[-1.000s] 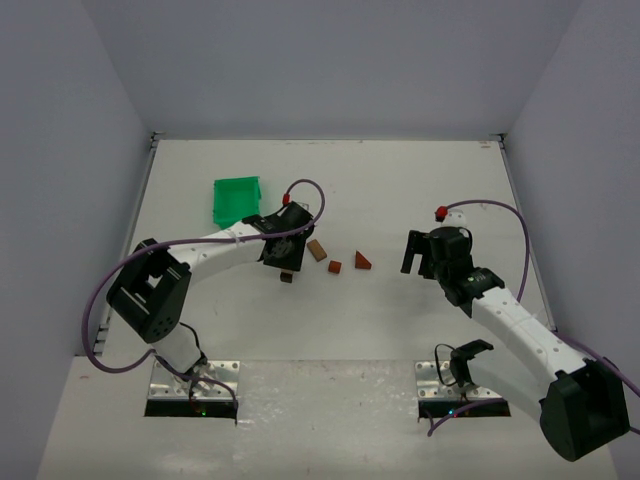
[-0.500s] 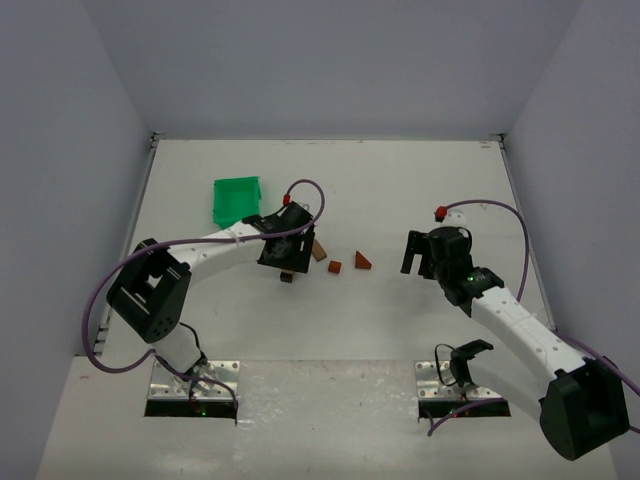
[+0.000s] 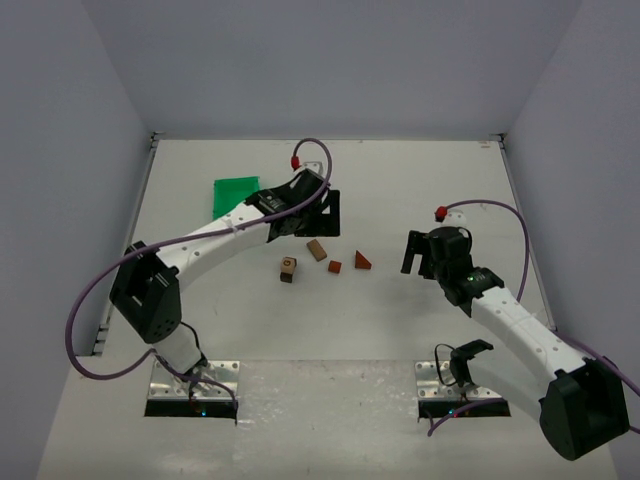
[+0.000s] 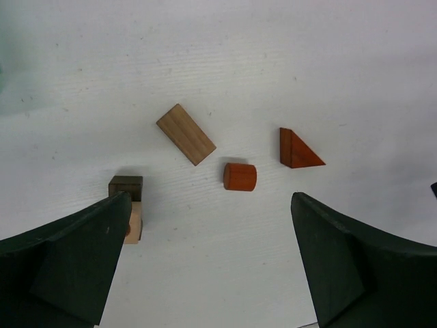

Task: Build the wood block tower

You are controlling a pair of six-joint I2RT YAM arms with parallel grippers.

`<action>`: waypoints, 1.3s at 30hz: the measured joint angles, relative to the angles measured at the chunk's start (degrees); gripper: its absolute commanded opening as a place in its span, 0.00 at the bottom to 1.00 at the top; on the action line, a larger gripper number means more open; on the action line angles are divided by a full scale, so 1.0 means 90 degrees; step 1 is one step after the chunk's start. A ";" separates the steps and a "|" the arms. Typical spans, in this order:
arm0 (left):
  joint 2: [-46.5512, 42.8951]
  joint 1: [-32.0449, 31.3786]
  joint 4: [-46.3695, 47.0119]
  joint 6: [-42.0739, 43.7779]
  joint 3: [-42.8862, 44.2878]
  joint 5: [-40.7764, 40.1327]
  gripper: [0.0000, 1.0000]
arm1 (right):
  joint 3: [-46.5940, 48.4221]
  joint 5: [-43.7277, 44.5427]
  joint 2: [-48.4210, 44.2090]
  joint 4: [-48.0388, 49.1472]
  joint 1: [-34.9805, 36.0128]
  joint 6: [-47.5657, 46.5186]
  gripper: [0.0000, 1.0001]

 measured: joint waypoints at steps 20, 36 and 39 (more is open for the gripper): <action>0.2223 -0.0443 -0.1364 -0.3472 0.1377 -0.1252 1.00 | 0.0000 0.0267 -0.0420 -0.0096 0.0000 0.0016 0.99; 0.2816 -0.0443 -0.1239 -0.3724 0.1626 -0.1473 0.92 | 0.0000 0.0268 -0.0289 -0.0101 0.0000 0.0016 0.99; 0.2883 -0.0435 -0.1220 -0.3737 0.1625 -0.1471 0.85 | 0.0000 0.0267 -0.0297 -0.0101 0.0000 0.0016 0.99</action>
